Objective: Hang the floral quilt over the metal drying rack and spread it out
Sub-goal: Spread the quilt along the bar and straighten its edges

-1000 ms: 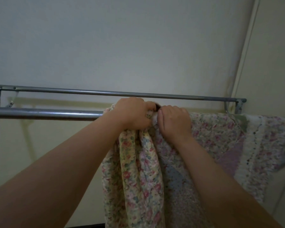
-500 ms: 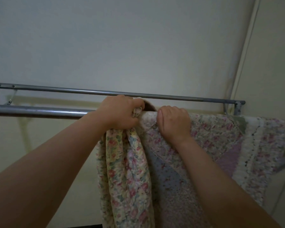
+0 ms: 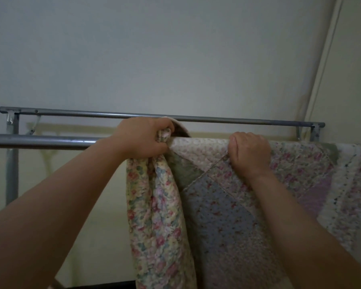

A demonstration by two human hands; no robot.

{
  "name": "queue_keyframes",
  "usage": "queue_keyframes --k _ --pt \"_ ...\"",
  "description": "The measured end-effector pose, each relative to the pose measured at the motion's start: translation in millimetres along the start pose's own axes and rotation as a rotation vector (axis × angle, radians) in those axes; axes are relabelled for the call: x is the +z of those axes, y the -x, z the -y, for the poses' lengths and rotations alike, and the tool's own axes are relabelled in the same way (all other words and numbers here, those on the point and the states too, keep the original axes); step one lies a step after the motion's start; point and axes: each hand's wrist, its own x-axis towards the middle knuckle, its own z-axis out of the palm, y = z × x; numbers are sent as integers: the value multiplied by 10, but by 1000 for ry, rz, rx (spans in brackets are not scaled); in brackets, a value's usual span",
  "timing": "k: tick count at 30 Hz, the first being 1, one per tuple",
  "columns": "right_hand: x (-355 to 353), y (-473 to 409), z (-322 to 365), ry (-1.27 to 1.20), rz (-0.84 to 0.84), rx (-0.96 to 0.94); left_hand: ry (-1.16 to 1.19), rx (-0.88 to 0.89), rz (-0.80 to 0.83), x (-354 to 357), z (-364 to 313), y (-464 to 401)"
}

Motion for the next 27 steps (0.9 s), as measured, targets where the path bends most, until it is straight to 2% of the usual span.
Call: queue_keyframes --k 7,19,23,27 --pt "-16 -4 -3 -4 -19 41 -7 63 -20 -17 60 47" --pt "-45 -16 42 15 23 88 74 9 -53 -136 264 223" --pt "-65 -24 58 15 46 123 116 -80 -110 -182 489 348" --pt "-108 -41 121 29 115 150 116 -93 -126 -185 559 373"
